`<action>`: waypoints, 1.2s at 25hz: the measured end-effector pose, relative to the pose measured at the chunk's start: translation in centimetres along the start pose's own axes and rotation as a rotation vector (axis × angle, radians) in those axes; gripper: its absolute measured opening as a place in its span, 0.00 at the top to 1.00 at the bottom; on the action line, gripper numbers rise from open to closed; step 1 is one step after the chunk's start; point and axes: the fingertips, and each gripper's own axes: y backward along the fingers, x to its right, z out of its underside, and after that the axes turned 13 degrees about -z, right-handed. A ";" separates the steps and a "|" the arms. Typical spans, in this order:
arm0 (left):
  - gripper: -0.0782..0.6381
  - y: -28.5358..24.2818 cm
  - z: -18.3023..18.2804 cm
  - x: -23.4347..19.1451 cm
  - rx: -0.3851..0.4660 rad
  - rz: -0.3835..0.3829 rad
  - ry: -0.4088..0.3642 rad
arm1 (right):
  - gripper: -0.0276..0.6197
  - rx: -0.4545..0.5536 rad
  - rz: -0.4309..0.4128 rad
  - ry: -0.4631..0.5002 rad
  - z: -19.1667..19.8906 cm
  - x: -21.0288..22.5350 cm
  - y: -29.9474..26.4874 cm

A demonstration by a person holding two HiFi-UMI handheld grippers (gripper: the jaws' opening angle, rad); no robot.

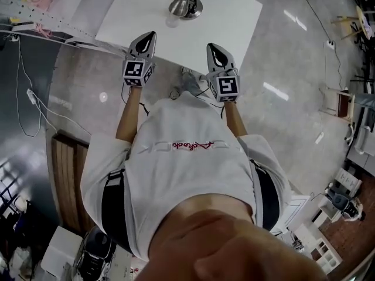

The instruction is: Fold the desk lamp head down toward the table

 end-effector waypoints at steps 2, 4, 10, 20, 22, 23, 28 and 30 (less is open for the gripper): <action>0.86 -2.4 -1.0 -0.6 0.019 -0.009 0.018 | 0.92 0.012 -0.009 0.004 -0.2 1.5 -1.4; 0.86 -4.8 -1.4 -1.4 0.021 -0.018 0.019 | 0.92 0.017 -0.020 0.007 -0.6 2.8 -2.9; 0.86 -10.3 -1.3 -2.6 -0.001 0.013 -0.057 | 0.92 0.021 -0.052 0.018 -1.6 5.5 -5.1; 0.86 -12.4 2.6 -2.2 -0.067 0.113 -0.079 | 0.92 -0.022 -0.075 -0.012 1.0 4.2 -6.9; 0.86 -13.0 3.4 -1.6 -0.084 0.133 -0.076 | 0.92 -0.039 -0.084 -0.042 1.3 4.1 -7.1; 0.86 -13.3 3.7 -1.2 -0.095 0.142 -0.074 | 0.92 -0.055 -0.082 -0.056 1.7 4.2 -7.0; 0.86 -14.8 4.4 -0.4 -0.115 0.176 -0.072 | 0.92 -0.076 -0.084 -0.081 2.3 5.0 -8.2; 0.86 -15.3 4.4 -0.3 -0.121 0.181 -0.064 | 0.92 -0.074 -0.095 -0.077 2.3 5.3 -9.2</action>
